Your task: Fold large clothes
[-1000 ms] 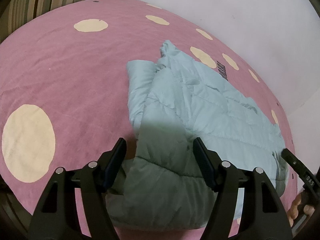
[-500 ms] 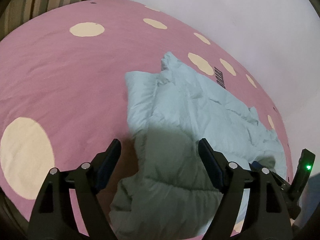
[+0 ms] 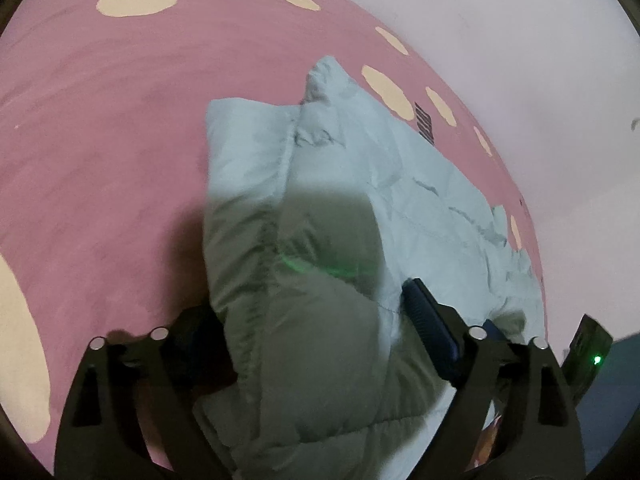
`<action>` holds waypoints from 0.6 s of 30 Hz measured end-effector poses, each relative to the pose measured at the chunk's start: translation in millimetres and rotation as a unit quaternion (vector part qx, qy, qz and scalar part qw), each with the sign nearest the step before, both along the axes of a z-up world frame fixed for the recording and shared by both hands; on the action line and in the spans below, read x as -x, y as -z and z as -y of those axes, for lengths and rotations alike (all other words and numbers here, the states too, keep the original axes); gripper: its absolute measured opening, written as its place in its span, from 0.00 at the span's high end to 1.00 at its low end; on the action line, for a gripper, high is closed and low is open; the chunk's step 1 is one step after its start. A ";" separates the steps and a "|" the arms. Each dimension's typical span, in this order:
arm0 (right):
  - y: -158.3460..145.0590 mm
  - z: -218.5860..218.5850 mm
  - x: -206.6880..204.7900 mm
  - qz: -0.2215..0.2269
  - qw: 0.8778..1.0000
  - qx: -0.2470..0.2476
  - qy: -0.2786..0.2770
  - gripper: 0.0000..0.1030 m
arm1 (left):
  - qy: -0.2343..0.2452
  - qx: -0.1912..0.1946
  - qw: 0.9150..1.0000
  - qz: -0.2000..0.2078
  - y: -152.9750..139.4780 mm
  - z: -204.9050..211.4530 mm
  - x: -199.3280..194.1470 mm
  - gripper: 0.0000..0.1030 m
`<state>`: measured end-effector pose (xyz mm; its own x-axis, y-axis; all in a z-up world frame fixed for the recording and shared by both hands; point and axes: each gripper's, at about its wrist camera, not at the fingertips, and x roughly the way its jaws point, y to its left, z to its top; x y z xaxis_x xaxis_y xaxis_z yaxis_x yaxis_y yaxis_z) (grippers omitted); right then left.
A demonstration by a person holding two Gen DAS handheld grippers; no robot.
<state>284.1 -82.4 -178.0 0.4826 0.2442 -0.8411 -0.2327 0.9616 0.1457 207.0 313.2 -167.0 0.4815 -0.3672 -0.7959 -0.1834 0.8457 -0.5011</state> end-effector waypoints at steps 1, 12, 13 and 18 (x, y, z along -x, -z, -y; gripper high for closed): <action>0.0 0.1 0.3 0.001 1.000 0.001 0.000 0.57 | 0.005 -0.005 1.000 0.001 0.5 2.1 -0.5 0.11; -0.1 0.1 0.9 0.004 1.000 -0.001 -0.001 0.57 | 0.006 -0.016 1.000 0.004 1.2 9.2 -1.7 0.24; 0.0 0.1 1.0 0.004 1.000 -0.001 -0.001 0.57 | 0.006 -0.017 1.000 0.005 1.1 9.4 -2.2 0.24; -0.1 0.0 1.1 0.004 1.000 -0.001 -0.002 0.57 | 0.008 -0.023 1.000 0.008 0.2 12.9 -3.0 0.25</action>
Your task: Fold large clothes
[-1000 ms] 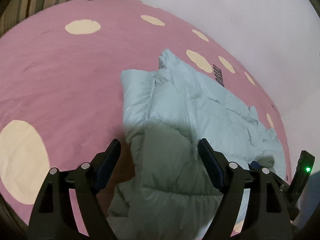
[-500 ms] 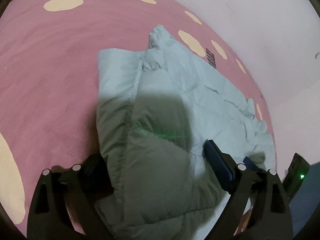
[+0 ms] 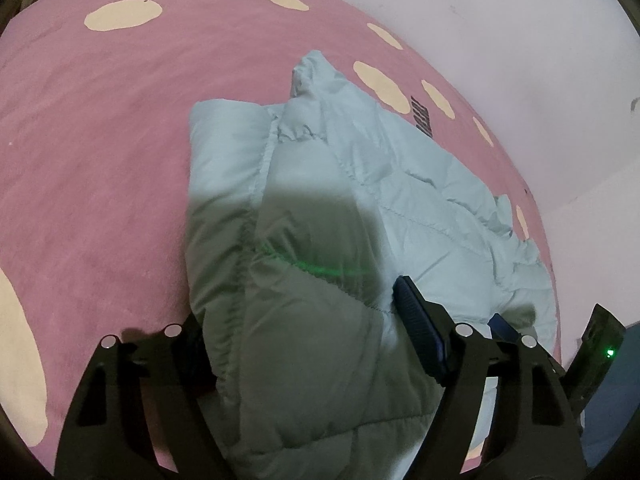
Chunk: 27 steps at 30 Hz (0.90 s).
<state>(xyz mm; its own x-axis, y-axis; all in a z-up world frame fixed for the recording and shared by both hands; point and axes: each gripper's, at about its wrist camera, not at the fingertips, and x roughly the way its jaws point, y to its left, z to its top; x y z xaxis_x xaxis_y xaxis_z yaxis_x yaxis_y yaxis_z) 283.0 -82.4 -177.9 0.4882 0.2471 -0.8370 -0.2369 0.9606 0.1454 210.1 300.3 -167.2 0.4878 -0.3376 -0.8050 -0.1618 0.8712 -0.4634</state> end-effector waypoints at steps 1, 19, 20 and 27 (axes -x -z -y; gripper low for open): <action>0.2 0.0 0.0 0.000 1.000 0.000 0.000 0.57 | 0.001 -0.001 1.000 0.001 0.2 0.8 -0.1 0.25; 5.7 -6.3 -0.1 0.007 1.000 0.020 -0.006 0.57 | 0.011 0.007 0.999 0.033 -40.5 16.6 10.0 0.83; 6.2 -6.9 -0.5 0.008 1.000 0.021 -0.006 0.57 | 0.013 0.001 0.999 0.038 -47.4 20.4 11.8 0.83; 1.4 -3.5 -3.2 0.014 1.000 0.009 -0.007 0.57 | 0.026 -0.024 0.997 0.070 -95.6 56.8 20.3 0.84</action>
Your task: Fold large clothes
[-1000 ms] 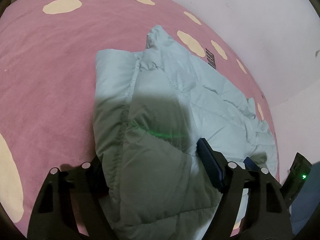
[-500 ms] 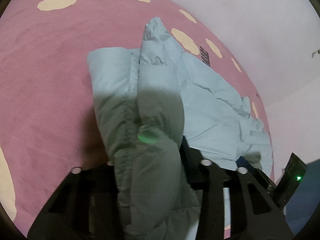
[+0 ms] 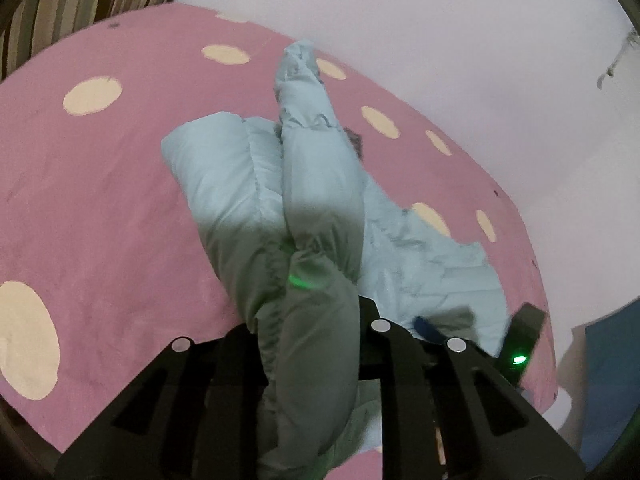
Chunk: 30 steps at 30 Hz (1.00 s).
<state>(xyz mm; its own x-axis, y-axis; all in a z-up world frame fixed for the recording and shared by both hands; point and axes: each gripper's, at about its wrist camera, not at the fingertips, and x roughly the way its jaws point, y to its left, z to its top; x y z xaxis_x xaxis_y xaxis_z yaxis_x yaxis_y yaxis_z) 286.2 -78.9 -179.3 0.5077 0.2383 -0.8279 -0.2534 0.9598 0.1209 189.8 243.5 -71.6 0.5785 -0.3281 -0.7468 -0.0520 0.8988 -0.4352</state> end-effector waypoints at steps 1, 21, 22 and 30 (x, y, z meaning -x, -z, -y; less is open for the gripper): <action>0.2 0.1 -1.2 0.000 1.000 0.001 -0.003 0.57 | 0.004 -0.001 1.000 0.004 -5.4 6.3 0.9 0.84; -37.1 148.3 10.1 0.023 0.995 -0.028 0.095 0.56 | 0.083 -0.101 0.991 -0.005 -19.4 181.0 -17.8 0.84; -36.6 157.6 12.6 0.024 0.994 -0.027 0.103 0.55 | 0.086 -0.106 0.991 -0.009 -16.0 187.0 -20.0 0.84; -25.0 228.3 23.3 0.023 0.986 -0.017 0.164 0.48 | 0.108 -0.149 0.982 -0.031 19.5 250.4 -31.0 0.84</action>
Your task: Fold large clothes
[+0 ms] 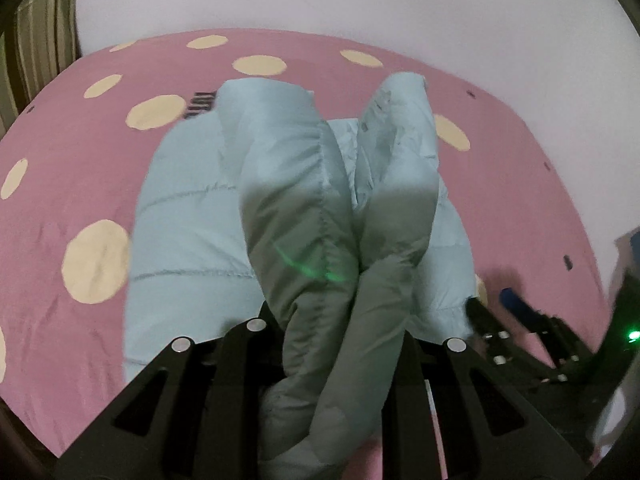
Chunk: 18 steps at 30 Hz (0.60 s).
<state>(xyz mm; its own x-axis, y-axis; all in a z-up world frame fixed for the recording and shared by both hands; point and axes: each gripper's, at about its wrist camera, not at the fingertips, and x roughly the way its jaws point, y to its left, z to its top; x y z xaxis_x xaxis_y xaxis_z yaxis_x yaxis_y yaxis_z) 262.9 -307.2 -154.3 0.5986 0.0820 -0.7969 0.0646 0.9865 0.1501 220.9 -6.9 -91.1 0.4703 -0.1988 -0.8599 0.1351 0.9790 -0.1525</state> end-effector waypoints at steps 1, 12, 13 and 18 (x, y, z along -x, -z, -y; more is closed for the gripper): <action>2.2 8.3 2.0 -0.002 1.000 -0.001 0.006 0.48 | 0.002 -0.007 1.000 0.000 4.5 7.3 -0.9 0.84; 24.4 58.4 8.0 -0.023 0.999 -0.011 0.040 0.48 | 0.011 -0.073 0.997 0.022 39.0 63.4 6.9 0.83; 25.1 60.3 7.6 -0.023 0.999 -0.013 0.041 0.48 | 0.012 -0.076 0.997 0.023 37.7 68.2 9.8 0.81; 24.5 62.3 17.4 -0.020 0.999 -0.016 0.043 0.48 | 0.019 -0.063 0.998 0.024 32.8 75.9 14.0 0.67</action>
<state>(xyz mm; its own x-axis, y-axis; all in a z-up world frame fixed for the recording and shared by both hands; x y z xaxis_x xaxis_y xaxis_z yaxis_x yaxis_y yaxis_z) 245.5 -369.5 -178.7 0.5722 0.0577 -0.8181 0.1552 0.9719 0.1771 206.9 -82.8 -124.0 0.5051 -0.1089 -0.8562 0.1759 0.9842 -0.0214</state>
